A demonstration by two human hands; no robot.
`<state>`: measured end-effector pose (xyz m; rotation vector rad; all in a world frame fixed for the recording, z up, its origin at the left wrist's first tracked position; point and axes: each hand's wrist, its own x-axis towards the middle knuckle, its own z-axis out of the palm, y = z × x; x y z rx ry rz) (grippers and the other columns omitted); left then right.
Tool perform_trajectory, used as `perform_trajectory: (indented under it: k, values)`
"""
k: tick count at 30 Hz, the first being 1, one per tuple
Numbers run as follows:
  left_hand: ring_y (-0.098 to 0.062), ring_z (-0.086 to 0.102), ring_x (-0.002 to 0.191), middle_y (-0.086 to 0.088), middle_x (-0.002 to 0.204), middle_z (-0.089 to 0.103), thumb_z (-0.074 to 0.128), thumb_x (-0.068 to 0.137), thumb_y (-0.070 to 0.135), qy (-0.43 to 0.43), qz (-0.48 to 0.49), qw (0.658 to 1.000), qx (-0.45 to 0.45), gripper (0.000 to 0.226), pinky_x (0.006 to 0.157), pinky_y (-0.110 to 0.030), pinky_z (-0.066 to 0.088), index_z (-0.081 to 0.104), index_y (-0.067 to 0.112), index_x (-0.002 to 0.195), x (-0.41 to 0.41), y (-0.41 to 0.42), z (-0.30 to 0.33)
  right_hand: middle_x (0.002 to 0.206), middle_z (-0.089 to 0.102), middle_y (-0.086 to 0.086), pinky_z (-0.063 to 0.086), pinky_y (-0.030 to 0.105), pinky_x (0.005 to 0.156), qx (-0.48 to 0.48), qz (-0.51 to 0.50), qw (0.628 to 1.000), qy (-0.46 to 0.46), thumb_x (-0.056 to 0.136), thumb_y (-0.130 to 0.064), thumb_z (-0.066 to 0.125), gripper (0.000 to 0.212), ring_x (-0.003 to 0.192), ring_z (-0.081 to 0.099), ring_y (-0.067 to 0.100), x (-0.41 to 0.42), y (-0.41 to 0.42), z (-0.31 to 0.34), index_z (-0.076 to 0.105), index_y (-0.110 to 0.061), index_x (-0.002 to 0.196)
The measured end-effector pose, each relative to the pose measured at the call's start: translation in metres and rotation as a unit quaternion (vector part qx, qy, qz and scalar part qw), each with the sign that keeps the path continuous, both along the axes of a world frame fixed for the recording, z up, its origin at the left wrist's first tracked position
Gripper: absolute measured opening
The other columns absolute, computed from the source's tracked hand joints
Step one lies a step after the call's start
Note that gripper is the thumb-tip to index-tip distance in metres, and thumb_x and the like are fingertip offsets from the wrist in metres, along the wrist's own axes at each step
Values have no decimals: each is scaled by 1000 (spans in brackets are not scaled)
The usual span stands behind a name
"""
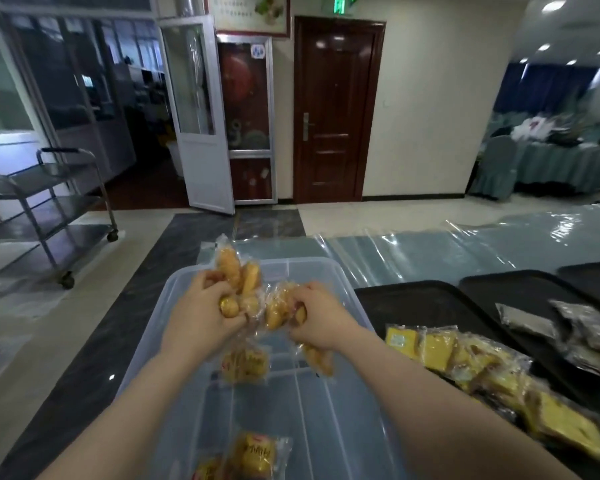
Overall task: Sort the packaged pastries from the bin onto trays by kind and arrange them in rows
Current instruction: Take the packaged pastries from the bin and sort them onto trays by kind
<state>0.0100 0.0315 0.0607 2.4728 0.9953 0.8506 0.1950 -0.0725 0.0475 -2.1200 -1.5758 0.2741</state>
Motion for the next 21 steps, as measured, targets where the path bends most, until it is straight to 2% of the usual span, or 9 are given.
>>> perform_trajectory:
  k: [3,6,9,14,17,21]
  values:
    - [-5,38,101,17,119,35,77,63,31,-46,2,999,28,26,82,-31,39,54,41,68,-2,-9,22,114,42,-7,41,23,82,82,3,996,24,70,-22,74,32,99,48,14,2,-27,26,47,-35,81]
    - [-8,39,101,11,124,39,77,62,31,-65,-10,998,17,24,81,-39,48,56,40,69,11,-28,40,122,40,-11,37,18,89,160,-10,986,40,71,-24,76,33,107,44,7,7,-56,43,50,-37,87]
    - [-7,36,102,2,130,42,77,62,29,-71,-20,997,32,27,85,-33,38,54,41,70,38,-54,58,123,41,-11,32,13,89,207,-33,977,46,73,-24,76,28,109,43,4,25,-89,56,55,-31,90]
    - [-7,37,99,2,130,44,77,61,28,-72,-72,993,53,27,75,-26,35,55,41,71,103,-120,76,114,45,-8,30,2,80,251,-80,963,55,70,-22,77,31,100,43,4,81,-160,66,55,-27,90]
    - [-7,37,101,3,128,45,78,61,24,-73,-100,991,59,26,81,-30,34,57,36,72,154,-168,79,113,42,-11,31,0,77,259,-99,960,37,69,-23,78,35,97,41,1,126,-214,63,49,-33,87]
    - [-8,39,102,5,121,44,79,63,21,-79,-138,986,55,24,83,-29,33,60,32,72,238,-246,74,115,42,-13,31,-2,76,249,-133,958,37,69,-25,79,36,94,41,-4,200,-303,54,54,-31,94]
